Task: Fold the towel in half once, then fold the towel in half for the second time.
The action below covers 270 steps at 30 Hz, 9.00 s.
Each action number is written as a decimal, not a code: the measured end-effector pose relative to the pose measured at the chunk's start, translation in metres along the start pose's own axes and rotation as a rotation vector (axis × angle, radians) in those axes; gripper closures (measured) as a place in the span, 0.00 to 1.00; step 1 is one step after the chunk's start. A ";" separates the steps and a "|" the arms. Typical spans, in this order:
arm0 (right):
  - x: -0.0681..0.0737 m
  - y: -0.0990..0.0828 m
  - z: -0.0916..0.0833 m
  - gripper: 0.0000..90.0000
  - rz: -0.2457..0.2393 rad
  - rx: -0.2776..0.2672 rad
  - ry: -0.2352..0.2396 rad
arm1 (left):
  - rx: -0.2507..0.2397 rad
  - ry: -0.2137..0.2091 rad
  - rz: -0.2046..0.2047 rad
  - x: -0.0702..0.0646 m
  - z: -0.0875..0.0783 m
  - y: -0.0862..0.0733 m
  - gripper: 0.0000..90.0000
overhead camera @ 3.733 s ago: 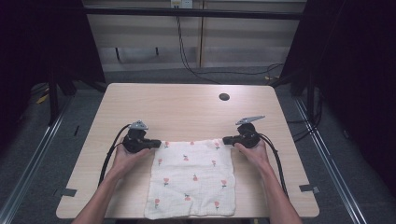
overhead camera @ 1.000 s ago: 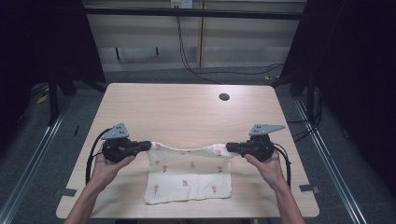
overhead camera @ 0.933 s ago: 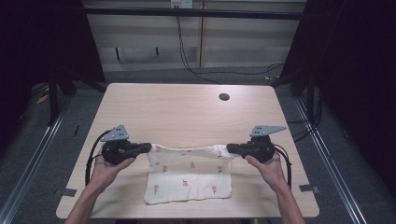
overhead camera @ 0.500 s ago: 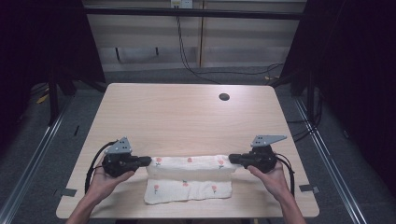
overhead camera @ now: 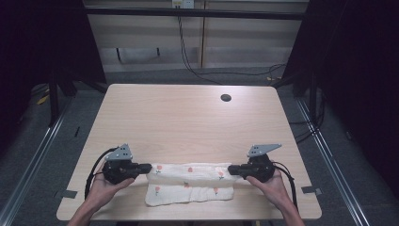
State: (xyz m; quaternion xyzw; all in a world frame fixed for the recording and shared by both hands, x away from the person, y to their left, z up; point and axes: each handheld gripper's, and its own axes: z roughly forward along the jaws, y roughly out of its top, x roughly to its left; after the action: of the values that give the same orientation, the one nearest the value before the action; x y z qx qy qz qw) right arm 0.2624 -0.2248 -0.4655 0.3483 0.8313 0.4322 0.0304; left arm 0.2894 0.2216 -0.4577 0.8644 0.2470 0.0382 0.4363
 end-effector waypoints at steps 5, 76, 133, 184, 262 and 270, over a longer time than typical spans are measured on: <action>0.001 -0.003 0.002 0.96 -0.003 0.022 0.009 | 0.070 -0.019 0.019 -0.006 0.010 -0.010 0.96; 0.054 -0.004 0.057 0.72 -0.221 0.203 -0.100 | 0.149 -0.036 -0.023 0.004 0.049 -0.009 0.86; 0.110 0.056 0.107 0.64 -0.207 0.133 0.200 | 0.072 0.017 -0.085 0.033 0.044 0.026 0.54; 0.158 0.042 0.161 0.76 -0.418 0.167 0.128 | 0.118 0.028 -0.116 0.033 0.052 0.010 0.49; 0.153 0.095 0.156 0.94 -0.228 0.045 0.242 | 0.041 -0.033 -0.195 0.043 0.019 0.016 0.94; 0.162 0.090 0.176 0.94 -0.215 0.052 0.261 | 0.066 -0.026 -0.218 0.050 0.012 0.001 0.94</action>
State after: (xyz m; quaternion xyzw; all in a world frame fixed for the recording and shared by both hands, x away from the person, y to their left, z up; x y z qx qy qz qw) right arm 0.2519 0.0302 -0.4684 0.1989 0.8716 0.4462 -0.0406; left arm 0.3371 0.2355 -0.4715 0.8467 0.3349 -0.0287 0.4124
